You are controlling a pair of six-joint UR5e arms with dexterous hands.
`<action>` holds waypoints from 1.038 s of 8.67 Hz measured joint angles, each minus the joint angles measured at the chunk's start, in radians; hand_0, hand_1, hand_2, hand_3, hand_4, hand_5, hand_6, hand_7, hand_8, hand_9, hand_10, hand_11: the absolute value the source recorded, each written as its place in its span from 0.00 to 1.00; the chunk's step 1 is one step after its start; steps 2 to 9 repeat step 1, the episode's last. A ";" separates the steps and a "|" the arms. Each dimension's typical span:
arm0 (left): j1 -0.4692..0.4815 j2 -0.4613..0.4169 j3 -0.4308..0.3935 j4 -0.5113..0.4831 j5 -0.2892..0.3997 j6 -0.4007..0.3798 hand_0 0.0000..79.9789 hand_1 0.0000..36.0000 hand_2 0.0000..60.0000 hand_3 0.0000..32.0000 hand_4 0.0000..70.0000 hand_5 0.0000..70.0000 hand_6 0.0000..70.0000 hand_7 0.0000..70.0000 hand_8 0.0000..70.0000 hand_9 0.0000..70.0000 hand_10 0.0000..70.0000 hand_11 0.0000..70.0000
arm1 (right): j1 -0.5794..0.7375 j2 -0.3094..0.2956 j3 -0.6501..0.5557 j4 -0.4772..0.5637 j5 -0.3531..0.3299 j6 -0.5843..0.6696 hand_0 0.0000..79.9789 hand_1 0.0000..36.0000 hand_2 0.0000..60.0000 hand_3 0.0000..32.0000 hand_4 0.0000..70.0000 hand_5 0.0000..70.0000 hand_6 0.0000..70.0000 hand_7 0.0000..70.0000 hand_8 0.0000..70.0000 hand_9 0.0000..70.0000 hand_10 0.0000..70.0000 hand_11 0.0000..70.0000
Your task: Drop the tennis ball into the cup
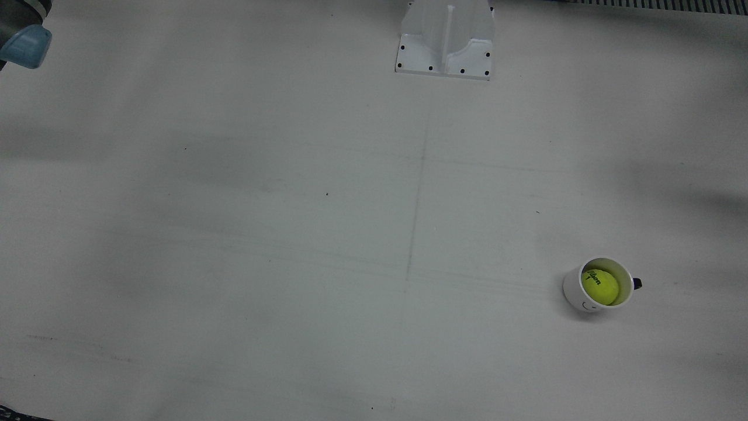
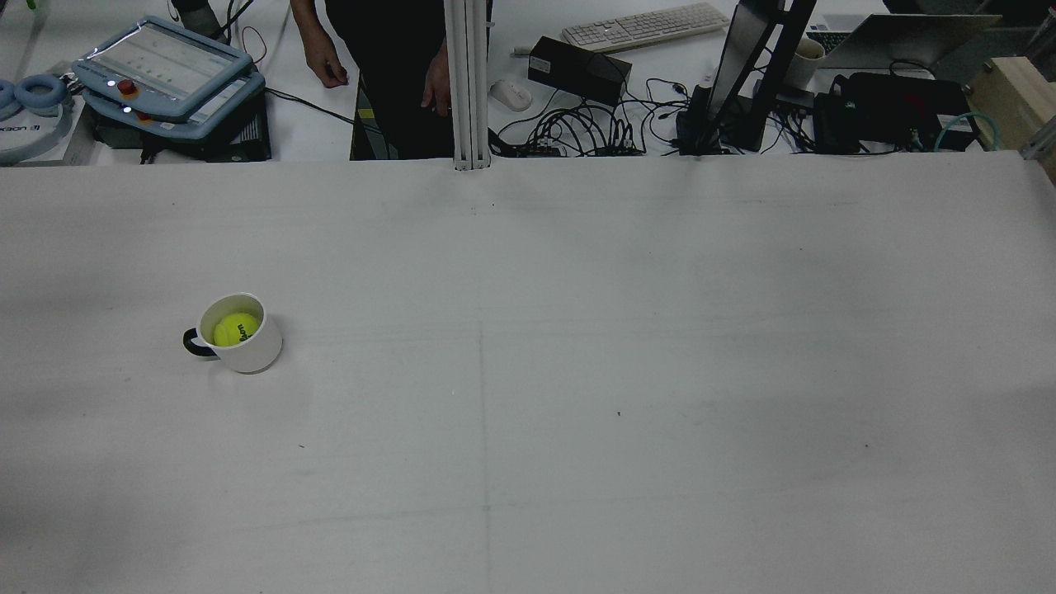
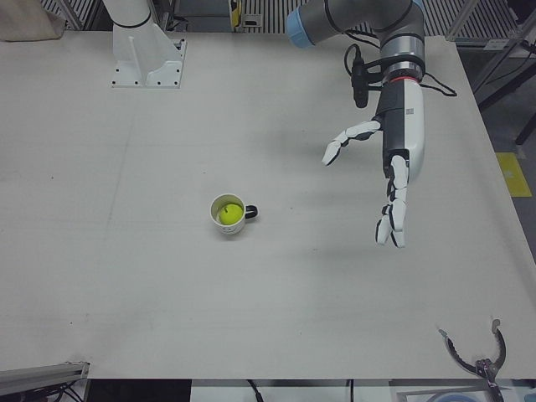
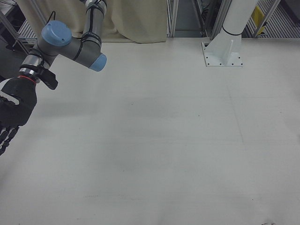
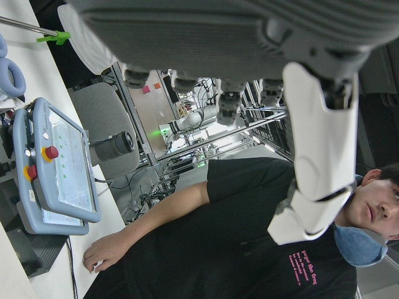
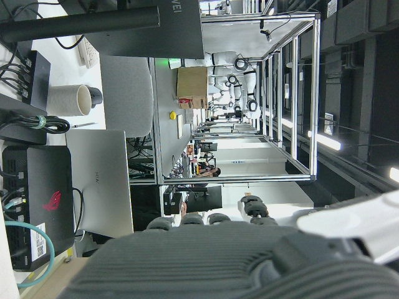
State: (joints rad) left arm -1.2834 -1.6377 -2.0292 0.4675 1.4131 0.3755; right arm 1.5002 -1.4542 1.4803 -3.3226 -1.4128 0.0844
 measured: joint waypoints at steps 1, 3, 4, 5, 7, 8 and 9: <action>-0.008 0.010 0.000 -0.004 0.002 0.000 0.63 0.93 1.00 0.49 0.00 0.22 0.13 0.08 0.02 0.00 0.01 0.05 | 0.000 0.000 0.000 0.000 0.000 0.000 0.00 0.00 0.00 0.00 0.00 0.00 0.00 0.00 0.00 0.00 0.00 0.00; -0.008 0.010 0.000 -0.004 0.002 0.000 0.63 0.93 1.00 0.49 0.00 0.22 0.13 0.08 0.02 0.00 0.01 0.05 | 0.000 0.000 0.000 0.000 0.000 0.000 0.00 0.00 0.00 0.00 0.00 0.00 0.00 0.00 0.00 0.00 0.00 0.00; -0.008 0.010 0.000 -0.004 0.002 0.000 0.63 0.93 1.00 0.49 0.00 0.22 0.13 0.08 0.02 0.00 0.01 0.05 | 0.000 0.000 0.000 0.000 0.000 0.000 0.00 0.00 0.00 0.00 0.00 0.00 0.00 0.00 0.00 0.00 0.00 0.00; -0.008 0.010 0.000 -0.004 0.002 0.000 0.63 0.93 1.00 0.49 0.00 0.22 0.13 0.08 0.02 0.00 0.01 0.05 | 0.000 0.000 0.000 0.000 0.000 0.000 0.00 0.00 0.00 0.00 0.00 0.00 0.00 0.00 0.00 0.00 0.00 0.00; -0.008 0.010 0.000 -0.004 0.002 0.000 0.63 0.93 1.00 0.49 0.00 0.22 0.13 0.08 0.02 0.00 0.01 0.05 | 0.000 0.000 0.000 0.000 0.000 0.000 0.00 0.00 0.00 0.00 0.00 0.00 0.00 0.00 0.00 0.00 0.00 0.00; -0.008 0.010 0.000 -0.004 0.002 0.000 0.63 0.93 1.00 0.49 0.00 0.22 0.13 0.08 0.02 0.00 0.01 0.05 | 0.000 0.000 0.000 0.000 0.000 0.000 0.00 0.00 0.00 0.00 0.00 0.00 0.00 0.00 0.00 0.00 0.00 0.00; -0.008 0.010 0.000 -0.004 0.002 0.000 0.63 0.93 1.00 0.49 0.00 0.22 0.13 0.08 0.02 0.00 0.01 0.05 | 0.000 0.000 0.000 0.000 0.000 0.000 0.00 0.00 0.00 0.00 0.00 0.00 0.00 0.00 0.00 0.00 0.00 0.00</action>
